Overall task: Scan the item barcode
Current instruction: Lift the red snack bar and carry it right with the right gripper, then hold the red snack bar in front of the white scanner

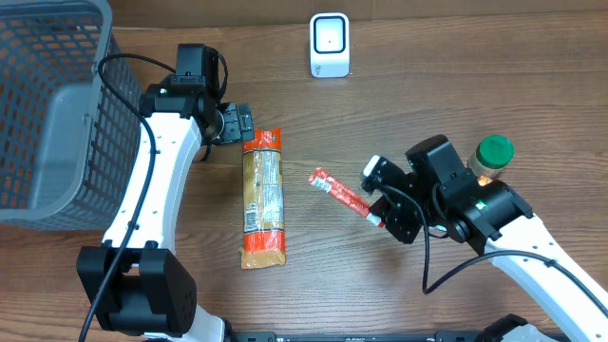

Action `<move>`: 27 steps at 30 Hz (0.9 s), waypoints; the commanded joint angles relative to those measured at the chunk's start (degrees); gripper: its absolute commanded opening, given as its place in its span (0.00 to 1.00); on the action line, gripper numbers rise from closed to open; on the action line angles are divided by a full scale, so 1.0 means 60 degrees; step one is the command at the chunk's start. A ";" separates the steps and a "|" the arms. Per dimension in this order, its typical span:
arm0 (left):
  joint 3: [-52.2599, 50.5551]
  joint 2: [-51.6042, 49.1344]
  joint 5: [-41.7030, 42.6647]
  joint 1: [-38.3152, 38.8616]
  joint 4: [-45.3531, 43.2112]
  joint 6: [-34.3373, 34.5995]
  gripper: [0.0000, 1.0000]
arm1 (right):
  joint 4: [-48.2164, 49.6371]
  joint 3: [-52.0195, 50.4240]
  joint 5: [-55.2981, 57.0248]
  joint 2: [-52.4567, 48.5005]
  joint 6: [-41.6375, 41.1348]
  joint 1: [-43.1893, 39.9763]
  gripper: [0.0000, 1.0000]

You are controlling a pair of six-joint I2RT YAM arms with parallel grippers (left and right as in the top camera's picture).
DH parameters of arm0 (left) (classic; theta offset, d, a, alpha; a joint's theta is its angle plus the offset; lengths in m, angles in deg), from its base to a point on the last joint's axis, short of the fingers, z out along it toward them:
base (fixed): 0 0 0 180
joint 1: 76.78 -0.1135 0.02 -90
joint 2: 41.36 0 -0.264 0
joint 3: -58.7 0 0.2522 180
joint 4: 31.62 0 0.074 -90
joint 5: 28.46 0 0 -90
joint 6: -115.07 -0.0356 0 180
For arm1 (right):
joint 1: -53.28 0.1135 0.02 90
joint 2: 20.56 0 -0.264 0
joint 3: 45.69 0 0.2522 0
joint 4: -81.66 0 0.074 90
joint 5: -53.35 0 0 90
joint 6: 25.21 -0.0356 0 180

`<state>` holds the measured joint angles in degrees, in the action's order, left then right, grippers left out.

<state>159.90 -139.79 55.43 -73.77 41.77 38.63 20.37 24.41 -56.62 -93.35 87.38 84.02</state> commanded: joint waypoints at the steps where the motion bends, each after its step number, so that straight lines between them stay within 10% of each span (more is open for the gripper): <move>1: 0.0146 0.0117 -0.0069 0.0004 -0.0004 -0.0044 1.00 | 0.0160 0.0776 0.1650 0.0182 -0.0918 -0.0040 0.03; 17: 0.0146 0.0117 -0.0069 0.0004 -0.0004 -0.0044 1.00 | -0.0186 0.4572 0.5264 -0.1530 -0.0175 0.0029 0.03; 27: 0.0146 0.0117 -0.0069 0.0004 -0.0004 -0.0044 1.00 | 0.1472 0.5304 0.8153 -0.3599 0.3198 0.0124 0.03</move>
<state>159.90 -139.79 55.43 -73.77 41.75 38.63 27.26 54.90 -14.08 -111.43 96.89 84.43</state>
